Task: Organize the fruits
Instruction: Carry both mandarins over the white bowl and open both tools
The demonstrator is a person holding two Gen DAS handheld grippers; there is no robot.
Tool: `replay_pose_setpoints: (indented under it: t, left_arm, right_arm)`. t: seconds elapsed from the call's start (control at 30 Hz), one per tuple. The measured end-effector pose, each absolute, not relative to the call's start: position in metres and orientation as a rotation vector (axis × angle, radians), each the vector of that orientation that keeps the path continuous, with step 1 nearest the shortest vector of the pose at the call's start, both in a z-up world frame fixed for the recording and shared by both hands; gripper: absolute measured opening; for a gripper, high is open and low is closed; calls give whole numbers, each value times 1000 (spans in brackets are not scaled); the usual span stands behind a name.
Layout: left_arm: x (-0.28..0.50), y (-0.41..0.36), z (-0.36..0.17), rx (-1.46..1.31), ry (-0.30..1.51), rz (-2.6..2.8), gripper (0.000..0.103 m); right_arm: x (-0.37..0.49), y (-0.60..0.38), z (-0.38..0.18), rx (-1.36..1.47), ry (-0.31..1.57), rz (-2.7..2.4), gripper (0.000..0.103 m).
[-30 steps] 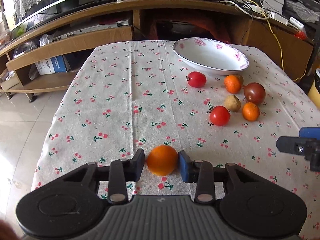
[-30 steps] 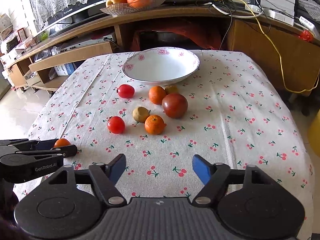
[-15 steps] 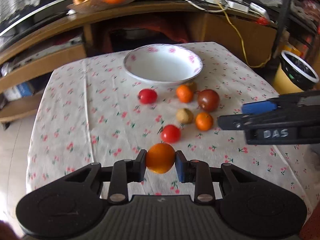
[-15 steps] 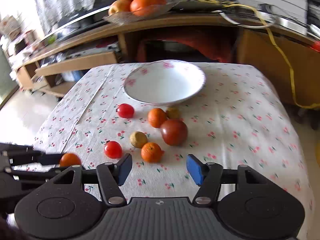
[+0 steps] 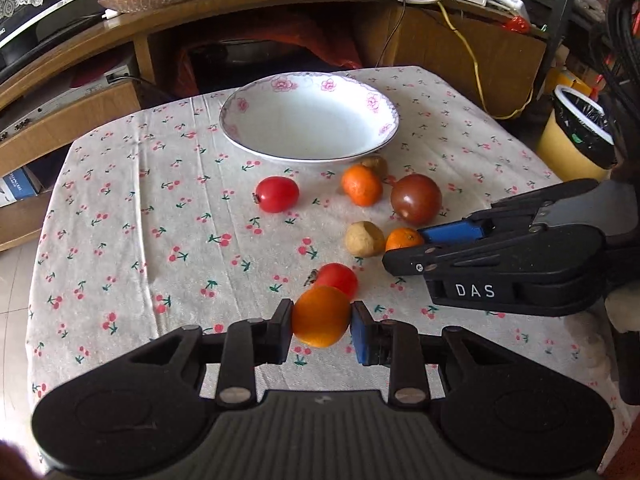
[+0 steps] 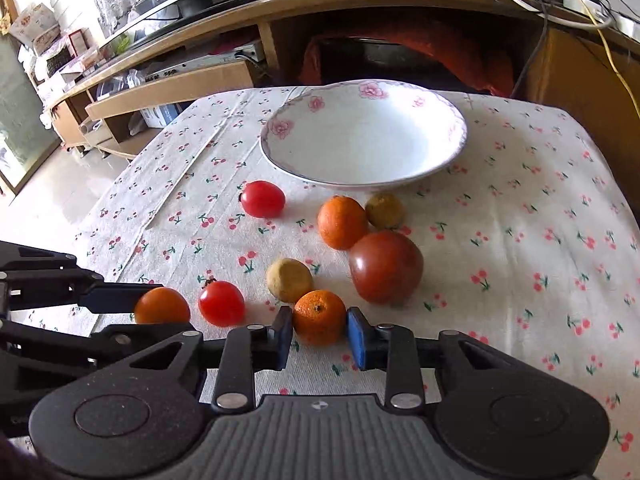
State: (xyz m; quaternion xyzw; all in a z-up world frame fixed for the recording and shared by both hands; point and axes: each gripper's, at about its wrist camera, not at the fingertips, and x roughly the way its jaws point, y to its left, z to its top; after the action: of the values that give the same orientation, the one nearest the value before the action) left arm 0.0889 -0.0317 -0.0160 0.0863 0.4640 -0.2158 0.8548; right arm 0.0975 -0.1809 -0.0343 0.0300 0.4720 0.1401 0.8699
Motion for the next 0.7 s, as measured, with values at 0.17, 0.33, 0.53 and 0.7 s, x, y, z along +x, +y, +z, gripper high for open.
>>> replay_pose_setpoints:
  t: [0.17,0.33,0.53,0.7]
  left_arm:
    - [92,-29,-12,171,960,-446,39]
    - [102,-33,-3,154,932,-449,39]
    - [122,-45,9,161,883,-446,39]
    - [146,-54,16,175,844,-436,39]
  right_arm:
    - [96,-180,-30,62,1004,286,23]
    - [91,-181,-14,80,972,296,23]
    - [106,-187,3,78,935,247,23]
    - [123,-190,13,47,892,221,23]
